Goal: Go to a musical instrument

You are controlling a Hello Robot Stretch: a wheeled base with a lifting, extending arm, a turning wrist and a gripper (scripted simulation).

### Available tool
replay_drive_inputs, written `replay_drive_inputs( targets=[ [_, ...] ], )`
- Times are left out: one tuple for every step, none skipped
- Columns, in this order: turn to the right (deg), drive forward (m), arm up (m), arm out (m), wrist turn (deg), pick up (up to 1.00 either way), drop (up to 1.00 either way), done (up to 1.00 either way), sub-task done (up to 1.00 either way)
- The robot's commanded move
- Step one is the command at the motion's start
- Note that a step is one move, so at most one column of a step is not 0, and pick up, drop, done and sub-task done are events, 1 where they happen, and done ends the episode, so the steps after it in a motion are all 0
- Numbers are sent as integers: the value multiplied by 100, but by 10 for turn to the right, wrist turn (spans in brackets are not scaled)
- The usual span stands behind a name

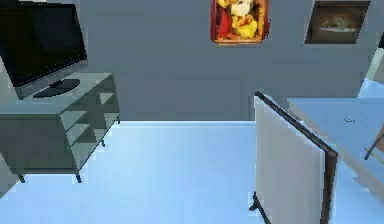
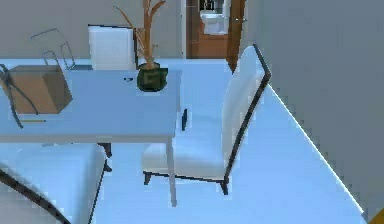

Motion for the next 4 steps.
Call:
replay_drive_inputs(
  targets=[
    [-240,0,0,0,0,0,0,0,0],
    [0,35,0,0,0,0,0,0,0],
    [210,0,0,0,0,0,0,0,0],
    [0,100,0,0,0,0,0,0,0]
  ],
)
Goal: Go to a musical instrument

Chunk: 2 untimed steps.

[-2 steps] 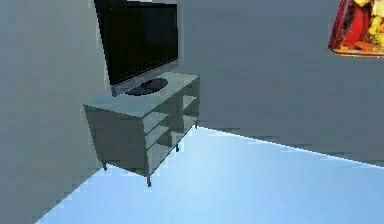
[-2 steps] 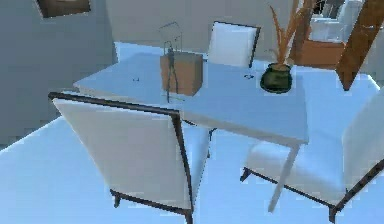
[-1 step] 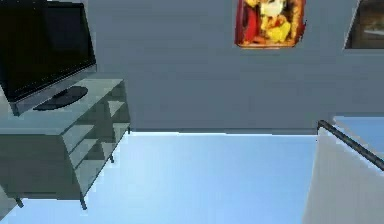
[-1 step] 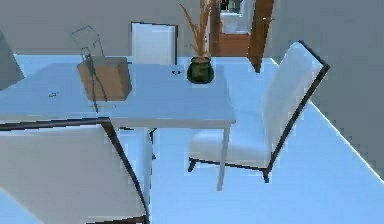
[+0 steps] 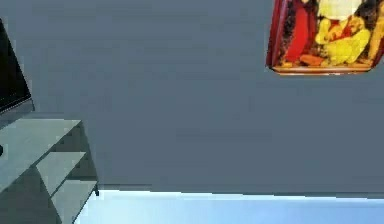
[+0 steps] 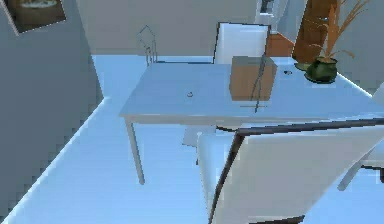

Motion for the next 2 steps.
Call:
replay_drive_inputs(
  targets=[
    [90,0,0,0,0,0,0,0,0],
    [0,15,0,0,0,0,0,0,0]
  ],
)
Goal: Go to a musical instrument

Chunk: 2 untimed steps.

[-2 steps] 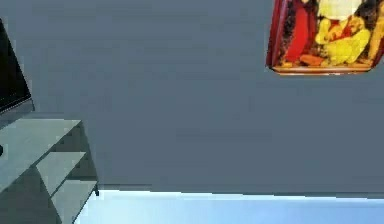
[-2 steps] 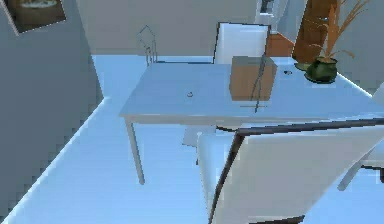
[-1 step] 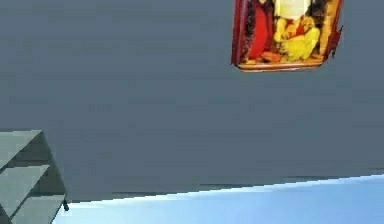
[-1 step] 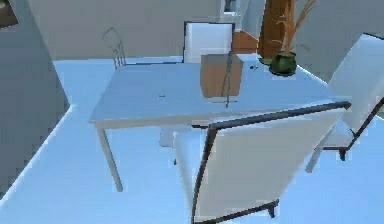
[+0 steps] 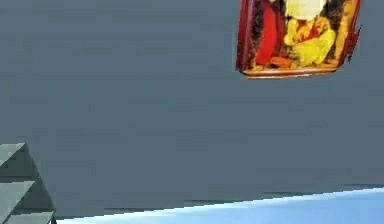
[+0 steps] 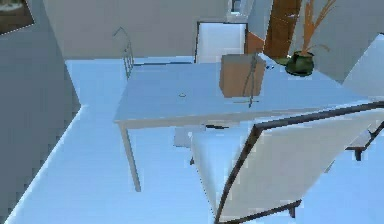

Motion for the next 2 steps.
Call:
replay_drive_inputs(
  targets=[
    [450,0,0,0,0,0,0,0,0],
    [0,100,0,0,0,0,0,0,0]
  ],
)
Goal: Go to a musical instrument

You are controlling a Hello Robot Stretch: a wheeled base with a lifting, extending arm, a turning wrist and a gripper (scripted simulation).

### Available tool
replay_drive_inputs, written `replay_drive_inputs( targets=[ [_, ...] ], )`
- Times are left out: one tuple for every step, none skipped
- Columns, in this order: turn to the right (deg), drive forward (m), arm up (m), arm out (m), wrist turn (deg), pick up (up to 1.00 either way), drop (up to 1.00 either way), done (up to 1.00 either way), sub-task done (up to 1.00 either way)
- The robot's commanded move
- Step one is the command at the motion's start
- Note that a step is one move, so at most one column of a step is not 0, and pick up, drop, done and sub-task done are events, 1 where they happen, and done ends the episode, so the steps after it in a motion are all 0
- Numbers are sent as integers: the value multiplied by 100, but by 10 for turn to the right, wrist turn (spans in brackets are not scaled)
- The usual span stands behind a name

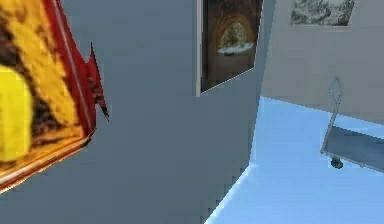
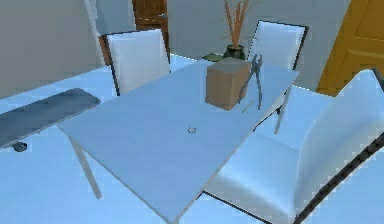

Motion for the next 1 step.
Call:
replay_drive_inputs(
  targets=[
    [60,0,0,0,0,0,0,0,0]
  ],
)
